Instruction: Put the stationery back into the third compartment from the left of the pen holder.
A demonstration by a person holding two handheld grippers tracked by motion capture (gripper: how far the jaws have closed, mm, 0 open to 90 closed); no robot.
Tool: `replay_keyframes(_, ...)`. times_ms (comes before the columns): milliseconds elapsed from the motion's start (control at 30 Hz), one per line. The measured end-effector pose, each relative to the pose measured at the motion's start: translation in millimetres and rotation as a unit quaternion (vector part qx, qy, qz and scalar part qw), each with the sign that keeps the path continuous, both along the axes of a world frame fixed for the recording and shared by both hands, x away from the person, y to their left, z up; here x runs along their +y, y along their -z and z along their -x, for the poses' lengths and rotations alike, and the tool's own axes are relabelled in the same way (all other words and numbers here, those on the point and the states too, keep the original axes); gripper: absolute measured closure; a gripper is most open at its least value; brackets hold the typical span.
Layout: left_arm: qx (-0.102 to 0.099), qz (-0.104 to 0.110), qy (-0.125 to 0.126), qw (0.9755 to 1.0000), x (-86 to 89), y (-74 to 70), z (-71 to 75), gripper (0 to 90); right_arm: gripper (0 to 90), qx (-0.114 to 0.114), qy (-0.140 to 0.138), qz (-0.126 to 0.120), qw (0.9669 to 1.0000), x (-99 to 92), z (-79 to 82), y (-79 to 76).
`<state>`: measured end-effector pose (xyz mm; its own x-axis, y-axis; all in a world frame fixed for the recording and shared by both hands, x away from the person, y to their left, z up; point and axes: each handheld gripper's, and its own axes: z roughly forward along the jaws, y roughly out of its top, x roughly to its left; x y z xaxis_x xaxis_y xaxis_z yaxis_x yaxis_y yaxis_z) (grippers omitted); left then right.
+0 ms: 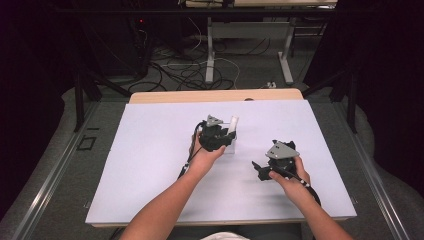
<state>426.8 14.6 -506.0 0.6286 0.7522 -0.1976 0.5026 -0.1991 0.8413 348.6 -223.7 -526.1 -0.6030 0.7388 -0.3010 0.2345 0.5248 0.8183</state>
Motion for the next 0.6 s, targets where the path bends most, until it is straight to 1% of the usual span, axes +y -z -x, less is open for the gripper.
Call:
replay_keyframes(33, 0.000, 0.001, -0.003, 1.0000, -0.2, -2.9, 3.0, 56.1, 0.0, -0.004, 0.000, -0.001, 1.0000, -0.2, -0.3, 0.2)
replay_keyframes(67, -0.008, -0.005, 0.000, 1.0000, 1.4, -5.4, 5.1, 53.0, 0.0, 0.000, 0.003, -0.005, 1.0000, 0.0, 0.5, 0.1)
replay_keyframes(100, -0.015, -0.004, 0.002, 0.9999, 3.2, -7.8, 7.2, 49.7, 0.0, -0.003, 0.006, -0.004, 1.0000, -0.2, 0.5, 0.1)
replay_keyframes(167, -0.018, -0.003, 0.006, 0.9998, 8.0, -13.9, 12.0, 46.3, 0.0, -0.003, 0.004, -0.003, 1.0000, -0.9, 0.0, -0.2)
replay_keyframes(233, -0.034, 0.002, 0.005, 0.9994, 12.4, -19.1, 16.1, 42.1, 0.0, 0.000, 0.006, -0.005, 1.0000, -1.0, 0.3, -0.2)
replay_keyframes(267, -0.034, -0.002, 0.009, 0.9994, 15.6, -22.4, 18.0, 40.8, 0.0, -0.002, 0.007, -0.009, 0.9999, -0.9, 0.2, 0.1)
replay_keyframes(300, -0.043, -0.001, 0.012, 0.9990, 18.5, -24.9, 19.1, 39.0, 0.0, -0.003, 0.007, -0.008, 0.9999, -1.1, 0.0, -0.1)
replay_keyframes(400, -0.047, 0.005, 0.020, 0.9987, 27.3, -32.0, 23.2, 33.4, 0.0, -0.002, 0.008, -0.008, 0.9999, -1.7, 0.0, -1.4)
replay_keyframes(467, -0.049, 0.003, 0.025, 0.9985, 34.3, -35.3, 24.9, 30.0, 0.0, 0.002, 0.010, -0.010, 0.9999, -1.7, 0.2, -1.9)
replay_keyframes(500, -0.047, -0.002, 0.028, 0.9985, 38.5, -37.0, 25.6, 27.1, 0.0, -0.005, 0.009, -0.013, 0.9999, -1.9, -0.5, -1.4)
replay_keyframes(533, -0.048, -0.002, 0.027, 0.9985, 42.4, -38.1, 26.9, 25.7, 0.0, -0.003, 0.008, -0.013, 0.9999, -2.6, -0.4, -1.7)
replay_keyframes(567, -0.052, 0.000, 0.026, 0.9983, 46.9, -39.0, 28.3, 26.2, 0.0, 0.001, 0.011, -0.017, 0.9998, -2.7, 0.2, -1.7)
replay_keyframes(600, -0.053, 0.010, 0.025, 0.9983, 51.6, -39.5, 29.9, 26.1, 0.0, 0.001, 0.010, -0.019, 0.9998, -3.0, -0.3, -1.4)
